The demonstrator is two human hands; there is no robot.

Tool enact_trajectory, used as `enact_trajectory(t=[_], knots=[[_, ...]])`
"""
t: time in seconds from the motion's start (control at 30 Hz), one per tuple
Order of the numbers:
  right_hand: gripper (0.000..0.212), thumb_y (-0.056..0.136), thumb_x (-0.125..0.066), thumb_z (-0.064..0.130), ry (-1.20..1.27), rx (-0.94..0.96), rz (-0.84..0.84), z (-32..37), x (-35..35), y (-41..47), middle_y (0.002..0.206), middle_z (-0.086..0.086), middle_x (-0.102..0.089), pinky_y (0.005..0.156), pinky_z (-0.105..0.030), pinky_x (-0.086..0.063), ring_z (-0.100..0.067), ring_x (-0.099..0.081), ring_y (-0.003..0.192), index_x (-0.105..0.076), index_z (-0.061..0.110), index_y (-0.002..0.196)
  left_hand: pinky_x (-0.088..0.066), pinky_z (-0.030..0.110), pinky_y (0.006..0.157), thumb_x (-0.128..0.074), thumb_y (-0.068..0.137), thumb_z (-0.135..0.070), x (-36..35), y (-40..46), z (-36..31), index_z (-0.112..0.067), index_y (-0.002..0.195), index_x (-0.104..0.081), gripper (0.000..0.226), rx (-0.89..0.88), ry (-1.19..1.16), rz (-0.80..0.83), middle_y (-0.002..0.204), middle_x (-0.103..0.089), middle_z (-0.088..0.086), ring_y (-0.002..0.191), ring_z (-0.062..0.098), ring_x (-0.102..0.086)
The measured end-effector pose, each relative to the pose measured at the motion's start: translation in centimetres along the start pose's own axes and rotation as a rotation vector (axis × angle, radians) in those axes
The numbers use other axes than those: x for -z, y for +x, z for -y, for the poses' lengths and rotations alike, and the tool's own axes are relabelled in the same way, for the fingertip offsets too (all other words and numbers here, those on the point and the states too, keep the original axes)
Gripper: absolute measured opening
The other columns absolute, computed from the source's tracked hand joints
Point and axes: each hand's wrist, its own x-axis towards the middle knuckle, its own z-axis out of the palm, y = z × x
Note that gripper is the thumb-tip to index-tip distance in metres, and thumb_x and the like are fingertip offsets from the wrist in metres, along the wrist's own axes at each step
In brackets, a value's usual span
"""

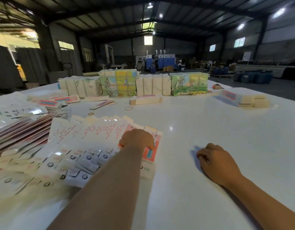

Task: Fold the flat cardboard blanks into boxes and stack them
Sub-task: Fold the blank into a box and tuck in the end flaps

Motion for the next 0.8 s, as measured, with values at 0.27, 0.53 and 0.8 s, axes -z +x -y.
enact_trajectory(t=[0.27,0.53,0.8], knots=[[0.026,0.095,-0.046,0.021,0.027,0.001,-0.037,0.1,-0.1,0.2,0.087,-0.005,-0.056,0.076,-0.034,-0.043,-0.027,-0.053,0.088,-0.069,0.012,0.087,-0.042,0.028,0.055,-0.045,0.093,-0.011,2.2,-2.1,-2.0,-0.009,0.089,-0.051,0.007,-0.264,-0.385,-0.104,0.101,-0.063,0.01,0.079,0.026,-0.063],[0.029,0.085,-0.059,0.024,0.034,-0.016,0.016,0.1,0.2,0.2,0.103,-0.013,-0.059,0.076,-0.033,-0.04,-0.032,-0.055,0.097,-0.063,0.009,0.109,-0.054,0.022,0.057,-0.039,0.099,-0.02,-1.6,-9.3,2.0,-0.021,0.113,-0.061,0.026,-0.714,-0.306,-0.102,0.106,-0.065,-0.005,0.073,0.009,-0.064],[0.028,0.096,-0.046,0.022,0.772,-0.332,-0.168,-0.3,1.2,0.3,0.074,-0.005,-0.066,0.05,-0.025,-0.043,-0.017,-0.056,0.061,-0.066,0.009,0.082,-0.056,0.033,0.063,-0.035,0.095,-0.029,-3.1,-8.7,3.1,-0.021,0.119,-0.06,0.036,-0.782,-0.297,-0.21,0.115,-0.064,0.0,0.085,0.014,-0.064]])
